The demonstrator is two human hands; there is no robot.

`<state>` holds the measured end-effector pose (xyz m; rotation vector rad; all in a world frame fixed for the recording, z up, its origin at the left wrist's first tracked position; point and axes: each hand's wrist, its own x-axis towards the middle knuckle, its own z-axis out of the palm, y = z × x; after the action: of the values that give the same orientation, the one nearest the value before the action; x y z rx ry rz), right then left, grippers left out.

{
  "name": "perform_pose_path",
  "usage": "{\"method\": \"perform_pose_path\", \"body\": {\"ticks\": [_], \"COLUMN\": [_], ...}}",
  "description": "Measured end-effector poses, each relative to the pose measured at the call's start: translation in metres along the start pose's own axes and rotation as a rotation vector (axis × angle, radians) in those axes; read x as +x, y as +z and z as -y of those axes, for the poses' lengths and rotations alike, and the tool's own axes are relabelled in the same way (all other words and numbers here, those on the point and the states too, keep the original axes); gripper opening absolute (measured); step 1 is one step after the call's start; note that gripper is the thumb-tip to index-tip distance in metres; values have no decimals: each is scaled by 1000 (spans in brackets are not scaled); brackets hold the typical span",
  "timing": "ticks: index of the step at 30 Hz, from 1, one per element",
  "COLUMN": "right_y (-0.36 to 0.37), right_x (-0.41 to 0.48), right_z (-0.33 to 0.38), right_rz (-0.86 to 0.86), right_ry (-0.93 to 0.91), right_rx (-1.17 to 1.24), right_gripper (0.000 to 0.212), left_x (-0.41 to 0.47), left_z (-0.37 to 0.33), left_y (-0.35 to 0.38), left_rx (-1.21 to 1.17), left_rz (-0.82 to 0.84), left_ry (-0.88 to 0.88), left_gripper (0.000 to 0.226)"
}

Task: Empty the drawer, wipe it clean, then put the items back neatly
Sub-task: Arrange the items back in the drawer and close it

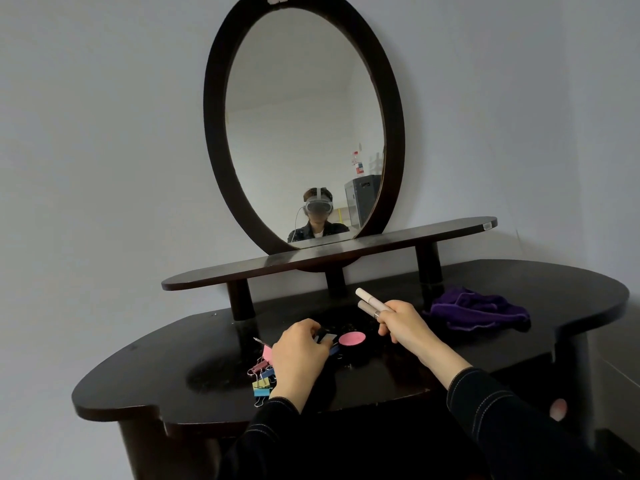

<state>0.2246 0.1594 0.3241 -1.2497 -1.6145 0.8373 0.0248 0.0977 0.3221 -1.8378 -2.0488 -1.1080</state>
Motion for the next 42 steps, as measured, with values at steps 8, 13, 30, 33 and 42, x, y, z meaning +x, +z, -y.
{"method": "perform_pose_path", "body": {"ticks": [8,13,30,33,42], "right_y": [0,-1,-1,-1,-1], "right_x": [-1,-2,-3,-3,-3], "right_z": [0,1,3,3,4], "right_rz": [5,4,17,15,10], "right_ry": [0,-6,-6,-2,4], "right_rx": [-6,-11,-44,-54,-42], "right_gripper": [14,14,16,16,16], "left_x": [-2,-3,-4,-4,-3], "left_z": [1,-2,-7,-7,-9], "left_y": [-1,-2,1,3,7], "left_rx": [-13,-13,72,121,312], "left_rz": [38,58,167,164,164], "left_ry": [33,83,178,178,175], "left_gripper": [34,33,36,41,34]}}
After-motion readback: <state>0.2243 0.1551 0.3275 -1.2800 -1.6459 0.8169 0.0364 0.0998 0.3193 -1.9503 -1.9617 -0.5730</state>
